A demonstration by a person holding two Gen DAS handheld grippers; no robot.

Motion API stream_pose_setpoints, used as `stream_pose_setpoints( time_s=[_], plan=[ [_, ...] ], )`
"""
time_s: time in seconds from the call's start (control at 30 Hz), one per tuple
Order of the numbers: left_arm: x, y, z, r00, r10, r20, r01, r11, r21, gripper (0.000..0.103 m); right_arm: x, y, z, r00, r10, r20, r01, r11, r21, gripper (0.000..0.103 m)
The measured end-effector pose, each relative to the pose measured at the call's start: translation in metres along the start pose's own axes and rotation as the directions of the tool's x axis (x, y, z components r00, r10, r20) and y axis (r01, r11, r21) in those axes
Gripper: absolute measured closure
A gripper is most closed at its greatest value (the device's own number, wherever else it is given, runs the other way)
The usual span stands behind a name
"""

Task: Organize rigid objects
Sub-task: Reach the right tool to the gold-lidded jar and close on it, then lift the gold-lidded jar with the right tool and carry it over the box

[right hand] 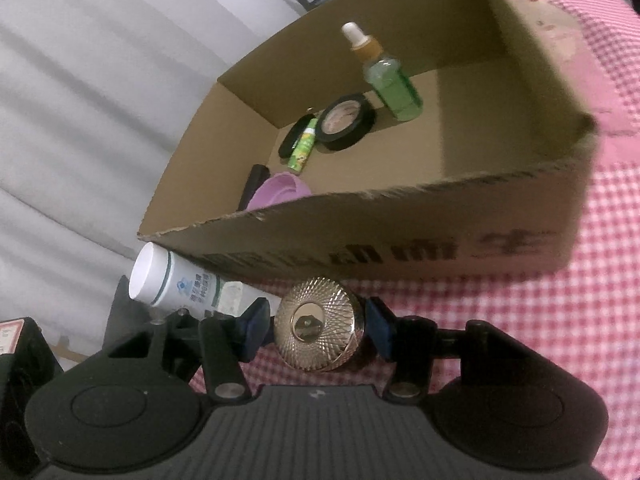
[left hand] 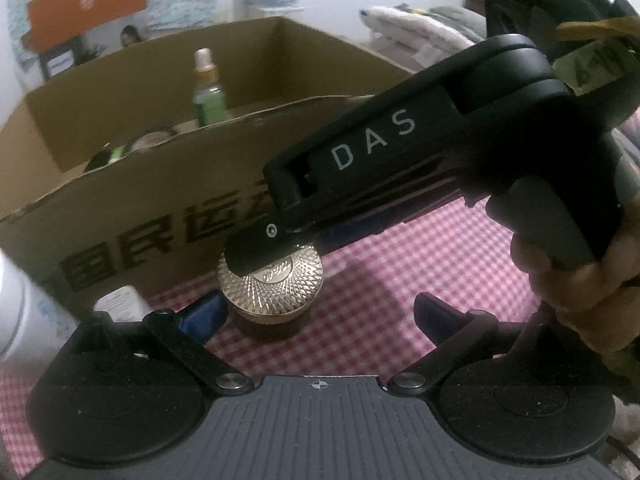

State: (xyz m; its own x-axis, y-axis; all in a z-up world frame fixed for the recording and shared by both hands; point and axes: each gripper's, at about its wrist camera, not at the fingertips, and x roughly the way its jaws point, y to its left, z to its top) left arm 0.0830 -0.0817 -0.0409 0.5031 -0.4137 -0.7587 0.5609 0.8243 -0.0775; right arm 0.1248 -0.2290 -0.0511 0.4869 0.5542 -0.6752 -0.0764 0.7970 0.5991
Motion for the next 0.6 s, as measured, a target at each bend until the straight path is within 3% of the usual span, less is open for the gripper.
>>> stream_pose_setpoints(
  time_s=[0.2,0.47,0.6],
  plan=[
    [0.005,-0.012,0.000,0.999,-0.040,-0.006,0.040,0.999,0.012,0.005,-0.022,-0.011,-0.014,0.999,-0.027,0.023,0.027,0.999,0.024,0.047],
    [0.003,-0.009,0.005,0.997,0.071,0.015,-0.071,0.997,0.031,0.008,-0.031,-0.022,-0.018,0.998,-0.026,0.063,0.021,0.997,0.074,0.047],
    [0.011,-0.009,0.007,0.997,0.074,-0.013,-0.074,0.996,0.041,0.013,-0.027,-0.024,-0.019,0.998,-0.023,0.060,0.017,0.996,0.092,0.047]
  ],
)
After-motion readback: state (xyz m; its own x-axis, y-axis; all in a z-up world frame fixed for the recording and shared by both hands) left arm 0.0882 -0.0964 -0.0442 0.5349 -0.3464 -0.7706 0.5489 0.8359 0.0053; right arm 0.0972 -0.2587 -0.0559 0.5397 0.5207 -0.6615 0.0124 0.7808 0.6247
